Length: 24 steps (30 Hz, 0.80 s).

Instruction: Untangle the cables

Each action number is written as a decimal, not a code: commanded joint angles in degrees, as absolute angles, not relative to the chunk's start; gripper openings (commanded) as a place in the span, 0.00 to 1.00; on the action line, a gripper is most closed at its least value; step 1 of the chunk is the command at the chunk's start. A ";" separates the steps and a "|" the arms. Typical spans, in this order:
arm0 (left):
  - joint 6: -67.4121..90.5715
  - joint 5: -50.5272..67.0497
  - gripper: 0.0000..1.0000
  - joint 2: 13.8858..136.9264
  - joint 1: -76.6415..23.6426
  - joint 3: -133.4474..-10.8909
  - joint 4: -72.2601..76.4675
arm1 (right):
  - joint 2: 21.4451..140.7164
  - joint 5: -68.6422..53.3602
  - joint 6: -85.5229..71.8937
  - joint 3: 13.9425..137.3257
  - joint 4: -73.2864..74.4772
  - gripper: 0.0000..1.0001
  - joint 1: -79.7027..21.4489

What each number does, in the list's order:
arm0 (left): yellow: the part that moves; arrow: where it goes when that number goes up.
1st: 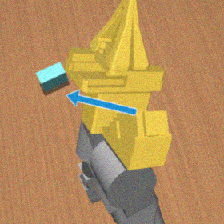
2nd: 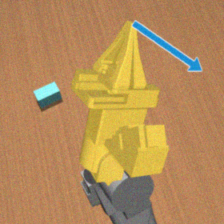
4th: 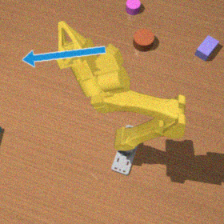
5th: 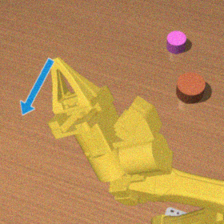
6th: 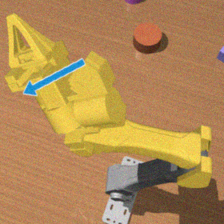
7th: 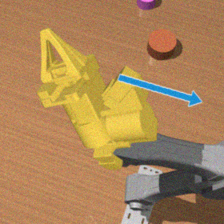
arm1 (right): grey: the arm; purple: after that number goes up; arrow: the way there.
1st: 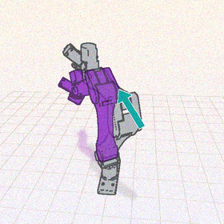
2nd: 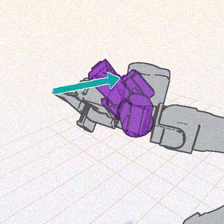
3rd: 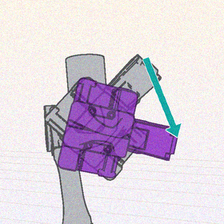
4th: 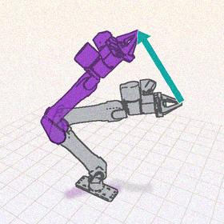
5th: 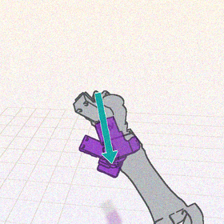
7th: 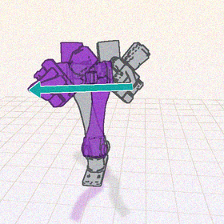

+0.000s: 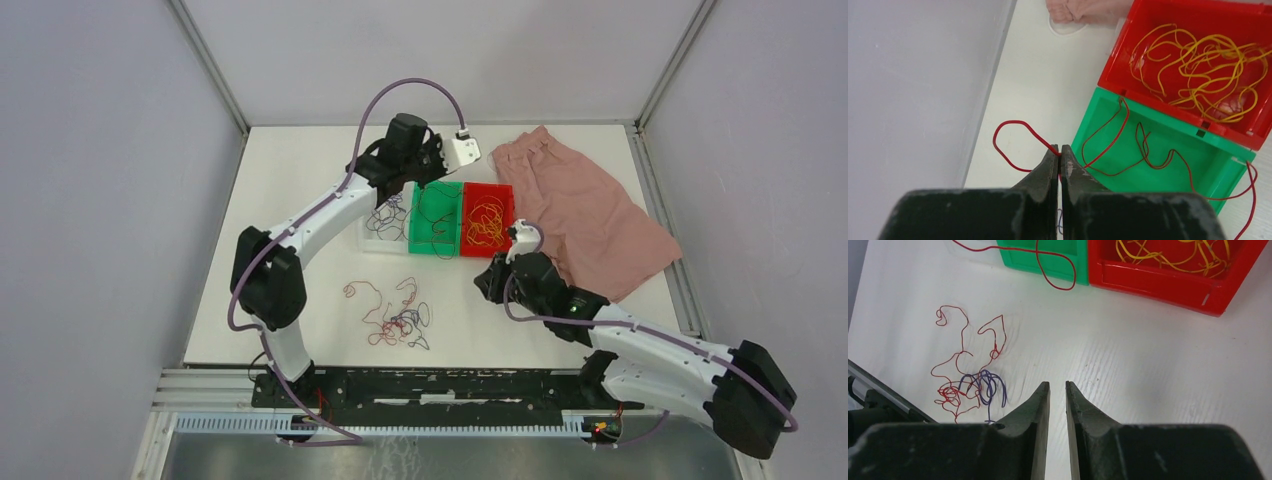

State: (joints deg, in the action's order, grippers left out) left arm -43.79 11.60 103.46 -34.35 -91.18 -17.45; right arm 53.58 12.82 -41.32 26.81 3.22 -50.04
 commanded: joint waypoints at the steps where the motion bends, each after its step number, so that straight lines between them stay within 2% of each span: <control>1: -47.02 8.46 0.03 102.80 -34.44 -92.98 -23.07 | 58.99 7.63 -43.95 31.73 -5.07 0.24 -47.41; 7: -44.96 11.96 0.03 104.48 -35.17 -94.99 -28.97 | 64.92 4.94 -45.19 34.51 -9.30 0.22 -45.06; 15: -41.44 10.94 0.03 116.00 -36.02 -105.30 -32.26 | 58.01 7.34 -45.79 32.90 -7.03 0.22 -41.18; 24: -34.60 10.89 0.03 119.25 -36.04 -105.91 -16.60 | 53.71 7.27 -47.47 28.90 -7.25 0.22 -38.25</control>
